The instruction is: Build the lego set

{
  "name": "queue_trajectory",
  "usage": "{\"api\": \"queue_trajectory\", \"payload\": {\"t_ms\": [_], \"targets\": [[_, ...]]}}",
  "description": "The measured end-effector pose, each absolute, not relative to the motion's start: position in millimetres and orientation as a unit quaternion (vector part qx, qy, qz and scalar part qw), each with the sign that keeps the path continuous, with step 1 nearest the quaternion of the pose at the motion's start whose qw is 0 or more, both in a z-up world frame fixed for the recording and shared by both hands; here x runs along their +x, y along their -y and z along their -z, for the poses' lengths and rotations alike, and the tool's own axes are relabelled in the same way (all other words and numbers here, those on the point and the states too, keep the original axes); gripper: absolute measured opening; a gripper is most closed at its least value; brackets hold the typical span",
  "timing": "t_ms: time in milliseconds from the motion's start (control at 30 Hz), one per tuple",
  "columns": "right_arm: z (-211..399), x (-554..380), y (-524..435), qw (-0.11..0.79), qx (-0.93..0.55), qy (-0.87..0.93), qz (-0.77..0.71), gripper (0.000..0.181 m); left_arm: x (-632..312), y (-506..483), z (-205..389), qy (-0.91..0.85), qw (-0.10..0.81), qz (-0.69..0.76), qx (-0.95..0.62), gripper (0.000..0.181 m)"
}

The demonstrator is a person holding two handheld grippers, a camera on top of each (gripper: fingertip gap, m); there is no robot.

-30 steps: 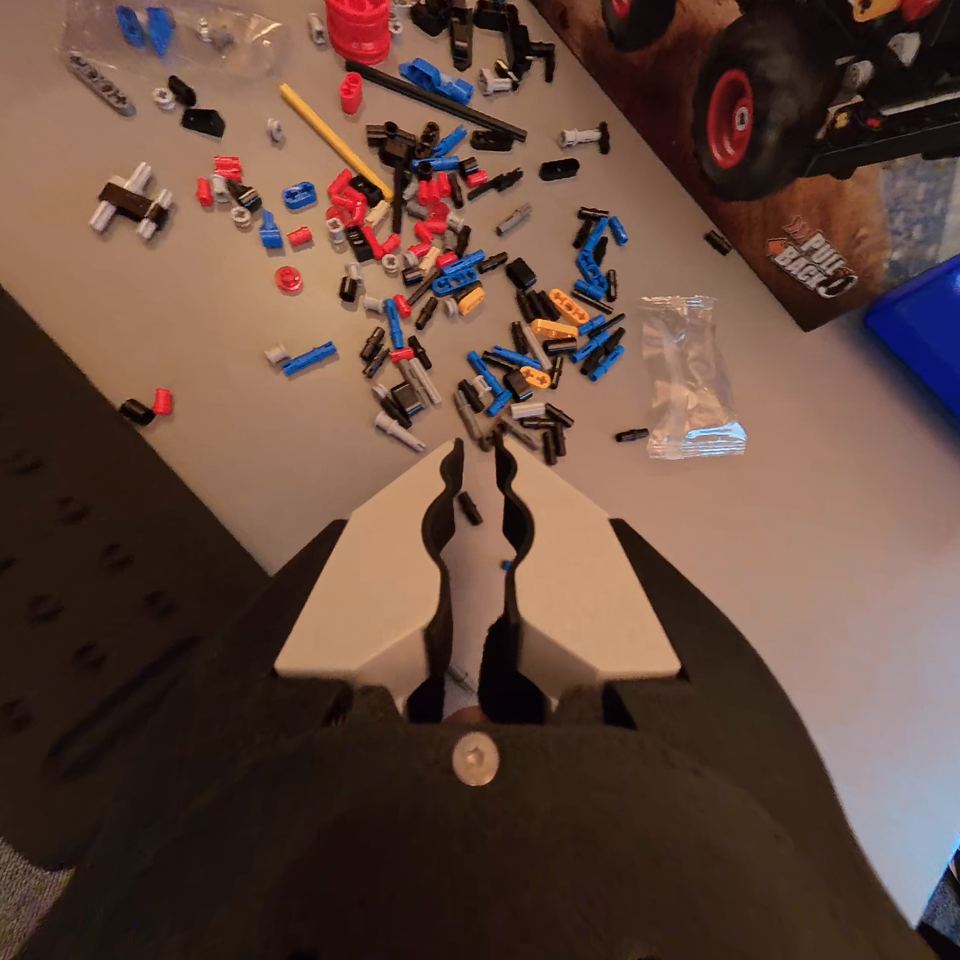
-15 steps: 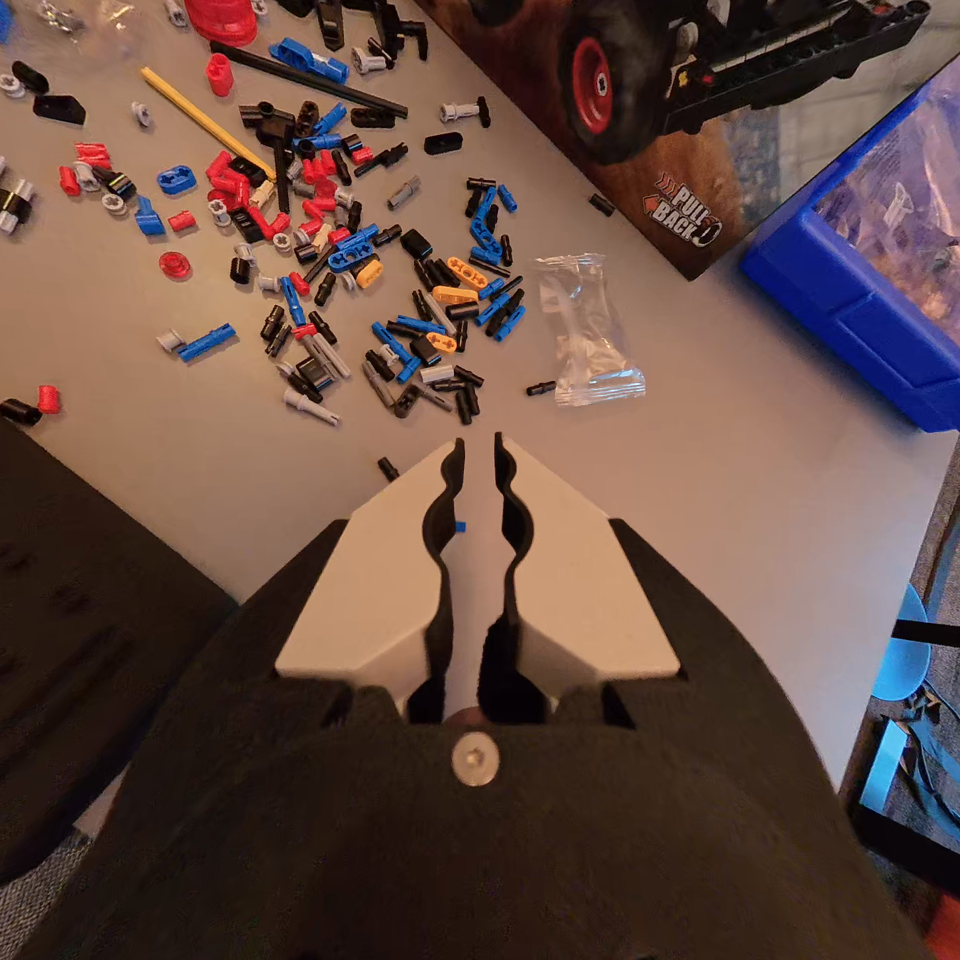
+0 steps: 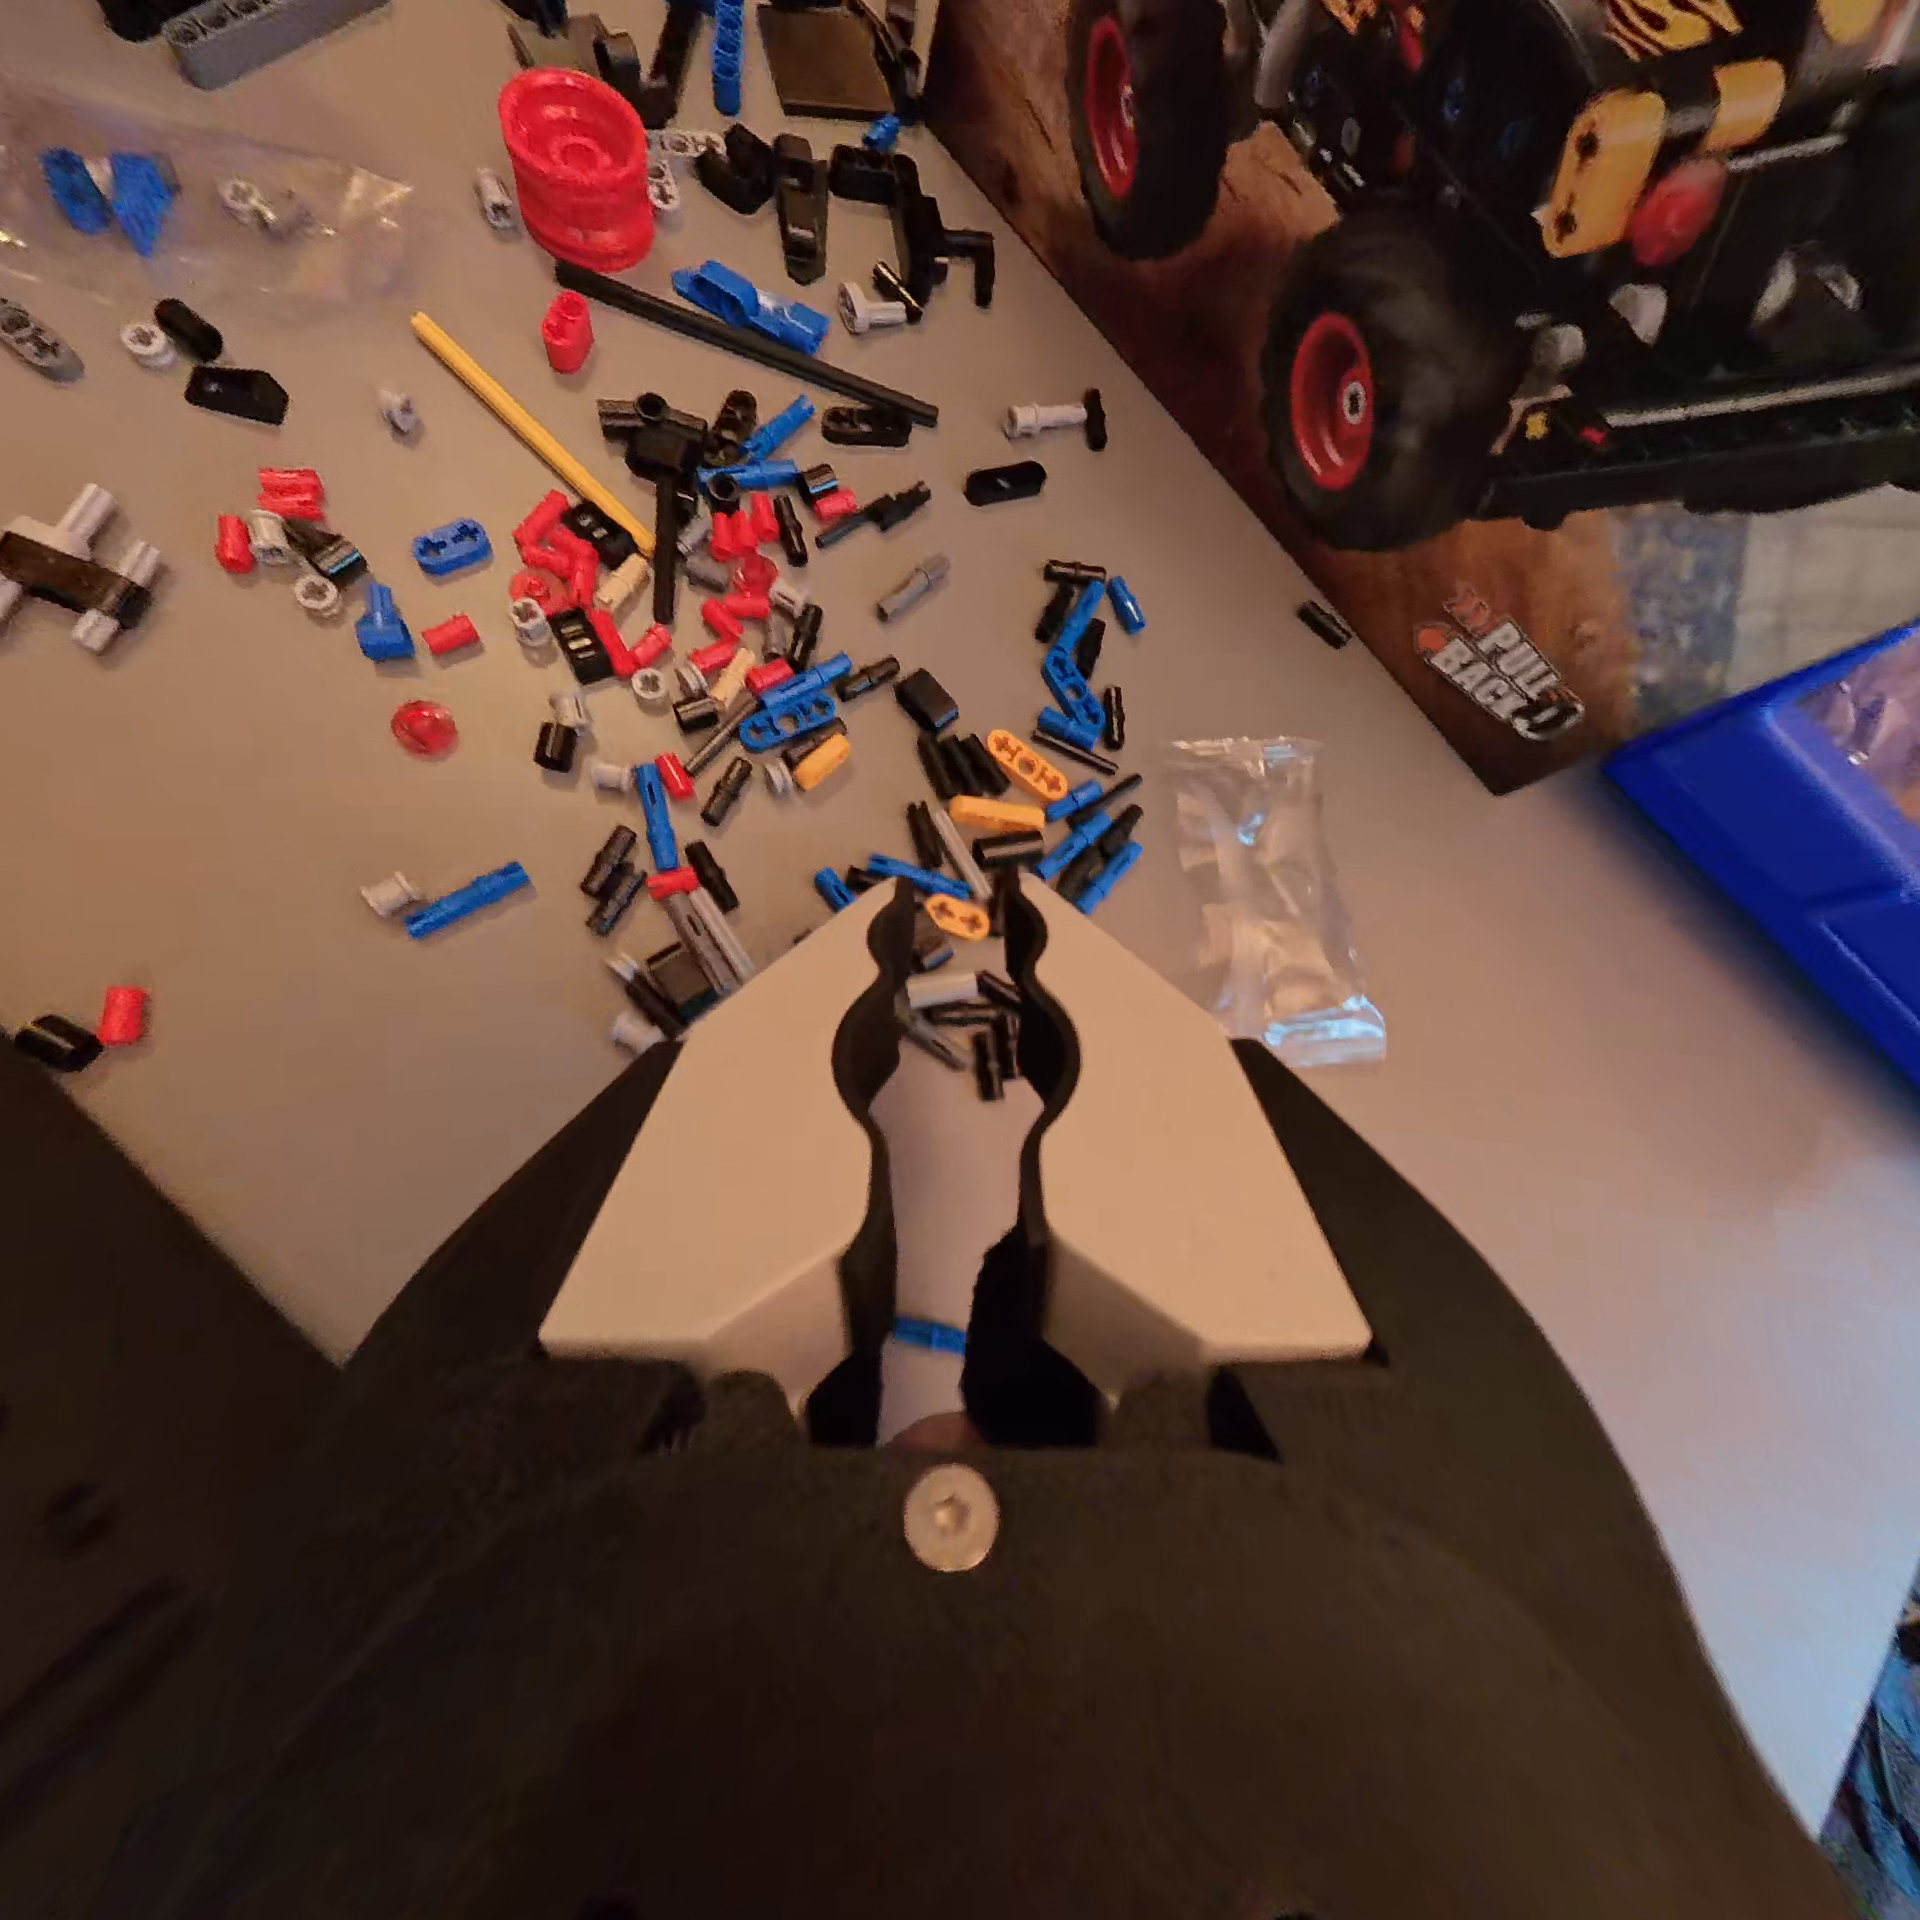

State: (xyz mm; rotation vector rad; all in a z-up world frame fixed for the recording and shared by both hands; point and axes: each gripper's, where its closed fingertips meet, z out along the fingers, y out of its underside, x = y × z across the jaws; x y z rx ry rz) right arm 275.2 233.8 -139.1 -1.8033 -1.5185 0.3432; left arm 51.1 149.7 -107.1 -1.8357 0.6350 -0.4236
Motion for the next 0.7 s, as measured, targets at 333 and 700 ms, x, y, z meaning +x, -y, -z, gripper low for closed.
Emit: {"api": "queue_trajectory", "payload": {"t_ms": [333,700], "targets": [[149,239,-220,0.345,-0.675,0.634,-0.155,0.017,51,-150,108,-0.268,0.544,0.179,-0.775,0.016],[165,198,-192,0.309,-0.647,0.672,-0.183,0.021,51,-150,108,-0.269,0.542,0.180,-0.775,0.016]]}}
